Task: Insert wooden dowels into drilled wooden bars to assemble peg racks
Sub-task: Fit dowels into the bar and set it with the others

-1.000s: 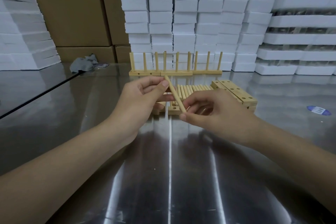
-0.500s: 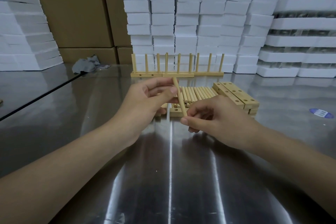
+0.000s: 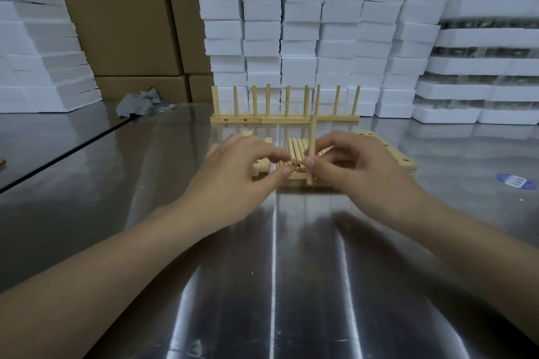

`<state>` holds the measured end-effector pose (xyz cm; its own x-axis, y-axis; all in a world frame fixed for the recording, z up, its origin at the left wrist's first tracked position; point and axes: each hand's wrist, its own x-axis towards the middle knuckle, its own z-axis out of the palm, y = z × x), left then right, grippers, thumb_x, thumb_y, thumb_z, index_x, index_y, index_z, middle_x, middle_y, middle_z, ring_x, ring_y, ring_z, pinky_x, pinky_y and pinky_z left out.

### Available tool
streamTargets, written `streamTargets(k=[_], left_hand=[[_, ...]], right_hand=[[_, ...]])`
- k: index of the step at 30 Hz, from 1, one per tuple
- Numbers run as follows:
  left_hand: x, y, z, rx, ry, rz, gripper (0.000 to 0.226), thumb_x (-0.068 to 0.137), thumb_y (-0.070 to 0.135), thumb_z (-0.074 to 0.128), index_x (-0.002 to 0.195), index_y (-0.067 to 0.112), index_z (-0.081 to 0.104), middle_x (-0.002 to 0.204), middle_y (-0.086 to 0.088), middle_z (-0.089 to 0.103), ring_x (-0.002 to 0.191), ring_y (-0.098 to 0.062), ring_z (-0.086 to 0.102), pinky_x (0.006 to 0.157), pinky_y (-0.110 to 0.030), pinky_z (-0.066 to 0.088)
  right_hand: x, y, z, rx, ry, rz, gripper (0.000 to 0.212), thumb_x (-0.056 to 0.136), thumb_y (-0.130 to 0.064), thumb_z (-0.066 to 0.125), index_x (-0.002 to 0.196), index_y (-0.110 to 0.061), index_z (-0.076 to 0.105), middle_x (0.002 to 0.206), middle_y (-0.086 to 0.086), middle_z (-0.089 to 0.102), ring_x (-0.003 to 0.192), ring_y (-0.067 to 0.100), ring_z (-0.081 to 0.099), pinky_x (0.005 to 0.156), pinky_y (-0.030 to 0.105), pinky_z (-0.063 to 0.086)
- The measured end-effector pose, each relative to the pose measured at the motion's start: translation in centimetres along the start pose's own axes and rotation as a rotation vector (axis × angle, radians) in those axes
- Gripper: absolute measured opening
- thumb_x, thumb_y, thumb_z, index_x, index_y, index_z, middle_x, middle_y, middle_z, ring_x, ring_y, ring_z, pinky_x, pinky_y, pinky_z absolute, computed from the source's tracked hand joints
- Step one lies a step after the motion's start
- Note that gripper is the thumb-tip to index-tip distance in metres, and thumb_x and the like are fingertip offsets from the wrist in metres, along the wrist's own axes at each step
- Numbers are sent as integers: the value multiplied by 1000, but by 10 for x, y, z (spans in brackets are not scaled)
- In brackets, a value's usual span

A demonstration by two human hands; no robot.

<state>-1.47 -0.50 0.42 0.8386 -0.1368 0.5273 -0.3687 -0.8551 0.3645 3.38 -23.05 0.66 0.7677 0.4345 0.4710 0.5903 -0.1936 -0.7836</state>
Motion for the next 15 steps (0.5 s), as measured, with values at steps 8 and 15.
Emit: streamTargets(k=[8, 15], left_hand=[[0, -11, -8, 314, -130, 78, 31, 95, 64, 61, 117, 48, 77, 131, 25, 54, 129, -3, 34, 100, -33, 20], [-1, -5, -5, 252, -154, 99, 59, 79, 89, 48, 116, 49, 71, 124, 31, 54, 124, 2, 37, 99, -32, 21]], right_hand=[[1, -1, -10, -60, 140, 41, 3, 98, -21, 70, 97, -19, 69, 85, -2, 80, 89, 19, 75, 94, 55, 57], [-1, 0, -7, -64, 104, -10, 12, 100, -24, 69, 88, -24, 70, 79, -1, 77, 83, 21, 73, 80, 46, 55]])
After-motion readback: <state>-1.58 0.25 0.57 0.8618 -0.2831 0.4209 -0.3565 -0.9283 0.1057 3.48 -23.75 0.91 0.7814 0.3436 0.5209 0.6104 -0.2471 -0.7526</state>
